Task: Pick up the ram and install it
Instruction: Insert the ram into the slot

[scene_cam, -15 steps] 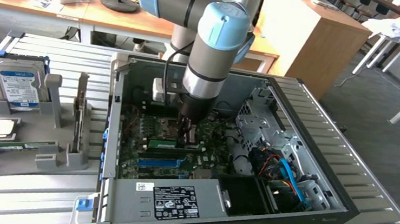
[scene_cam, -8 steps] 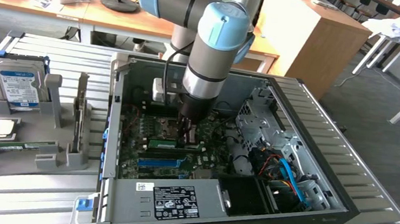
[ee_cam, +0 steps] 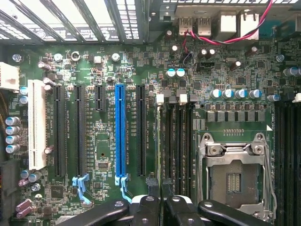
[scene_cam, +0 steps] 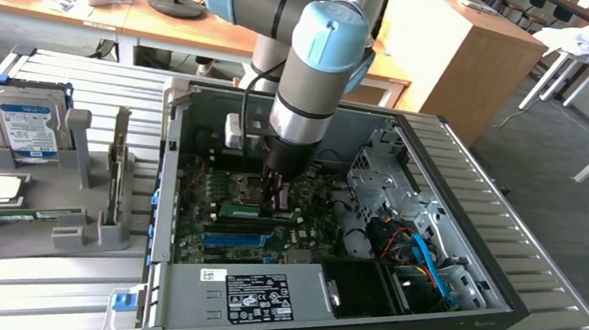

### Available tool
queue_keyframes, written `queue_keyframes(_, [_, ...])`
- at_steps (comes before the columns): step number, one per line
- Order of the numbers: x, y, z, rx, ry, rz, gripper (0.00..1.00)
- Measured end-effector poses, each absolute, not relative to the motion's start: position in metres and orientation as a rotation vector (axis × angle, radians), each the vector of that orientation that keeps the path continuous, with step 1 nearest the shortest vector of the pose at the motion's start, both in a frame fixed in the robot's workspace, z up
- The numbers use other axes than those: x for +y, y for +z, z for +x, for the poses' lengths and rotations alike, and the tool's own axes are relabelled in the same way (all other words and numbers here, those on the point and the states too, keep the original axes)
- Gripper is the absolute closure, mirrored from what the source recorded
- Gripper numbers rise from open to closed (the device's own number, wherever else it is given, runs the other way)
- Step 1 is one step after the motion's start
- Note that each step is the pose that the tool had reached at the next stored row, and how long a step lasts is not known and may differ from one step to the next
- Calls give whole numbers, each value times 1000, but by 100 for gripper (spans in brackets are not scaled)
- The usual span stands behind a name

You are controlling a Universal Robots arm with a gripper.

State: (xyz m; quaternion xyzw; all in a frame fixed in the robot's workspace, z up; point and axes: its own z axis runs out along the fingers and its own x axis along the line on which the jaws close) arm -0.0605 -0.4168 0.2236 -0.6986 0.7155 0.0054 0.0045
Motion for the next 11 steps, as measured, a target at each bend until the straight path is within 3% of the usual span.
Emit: queue_keyframes(11, [-417,222,-61,2243,17,-2187,87])
